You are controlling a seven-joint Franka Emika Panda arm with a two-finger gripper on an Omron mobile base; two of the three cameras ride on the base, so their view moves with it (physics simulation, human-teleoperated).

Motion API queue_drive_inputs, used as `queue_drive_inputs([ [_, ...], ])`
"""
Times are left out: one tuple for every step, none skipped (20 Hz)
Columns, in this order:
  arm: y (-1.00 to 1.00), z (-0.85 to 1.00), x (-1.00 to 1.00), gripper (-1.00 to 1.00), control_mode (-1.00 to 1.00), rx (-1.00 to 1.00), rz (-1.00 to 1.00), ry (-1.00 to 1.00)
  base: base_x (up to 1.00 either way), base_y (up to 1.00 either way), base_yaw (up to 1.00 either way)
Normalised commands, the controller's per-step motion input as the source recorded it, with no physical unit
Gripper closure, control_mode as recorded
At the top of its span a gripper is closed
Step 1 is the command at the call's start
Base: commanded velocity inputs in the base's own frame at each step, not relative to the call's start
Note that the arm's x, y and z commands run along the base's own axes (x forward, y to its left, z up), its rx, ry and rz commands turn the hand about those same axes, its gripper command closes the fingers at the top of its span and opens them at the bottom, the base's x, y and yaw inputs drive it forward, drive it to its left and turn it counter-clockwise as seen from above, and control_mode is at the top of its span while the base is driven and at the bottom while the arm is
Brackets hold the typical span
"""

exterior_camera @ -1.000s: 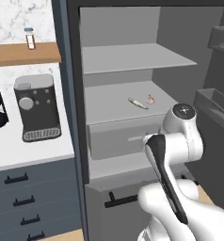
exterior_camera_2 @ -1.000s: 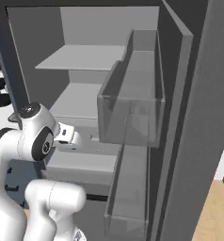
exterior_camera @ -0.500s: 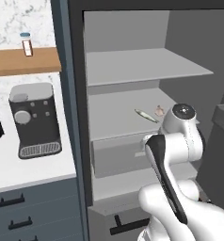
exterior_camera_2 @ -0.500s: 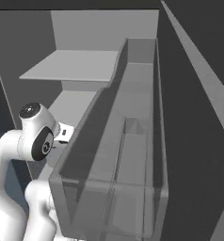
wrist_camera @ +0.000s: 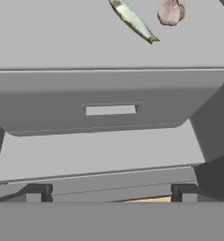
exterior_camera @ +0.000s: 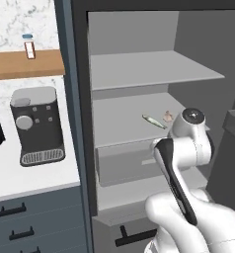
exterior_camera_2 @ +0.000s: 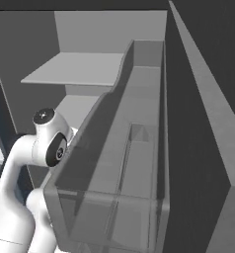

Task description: Place one garlic and one fish in each tupperware on the nearby counter, to pack two identical lunches.

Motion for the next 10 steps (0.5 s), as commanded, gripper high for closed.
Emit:
queue_drive_inputs([
  [-0.21, -0.24, 0.61, -1.0, -1.0, 0.0, 0.0, -0.06, 0.0, 0.0, 0.0],
  [-0.18, -0.22, 0.65, -1.0, -1.0, 0.0, 0.0, -0.02, 0.0, 0.0, 0.0],
  [-0.17, -0.16, 0.71, -1.0, -1.0, 0.0, 0.0, 0.0, 0.0, 0.0, 0.0],
  [-0.16, -0.18, 0.84, -1.0, -1.0, 0.0, 0.0, 0.0, 0.0, 0.0, 0.0],
  [-0.16, -0.14, 0.84, -1.0, -1.0, 0.0, 0.0, 0.0, 0.0, 0.0, 0.0],
  [-0.15, -0.1, 0.76, -1.0, -1.0, 0.0, 0.0, 0.0, 0.0, 0.0, 0.0],
  [-0.19, -0.1, 0.83, -1.0, -1.0, 0.0, 0.0, 0.0, 0.0, 0.0, 0.0],
  [-0.22, -0.07, 0.87, -1.0, -1.0, 0.0, 0.0, 0.0, 0.0, 0.0, 0.0],
  [-0.26, -0.03, 0.87, -1.0, -1.0, 0.0, 0.0, 0.0, 0.0, 0.0, 0.0],
  [-0.26, 0.0, 0.86, -1.0, -1.0, 0.0, 0.0, 0.0, 0.0, 0.0, 0.0],
])
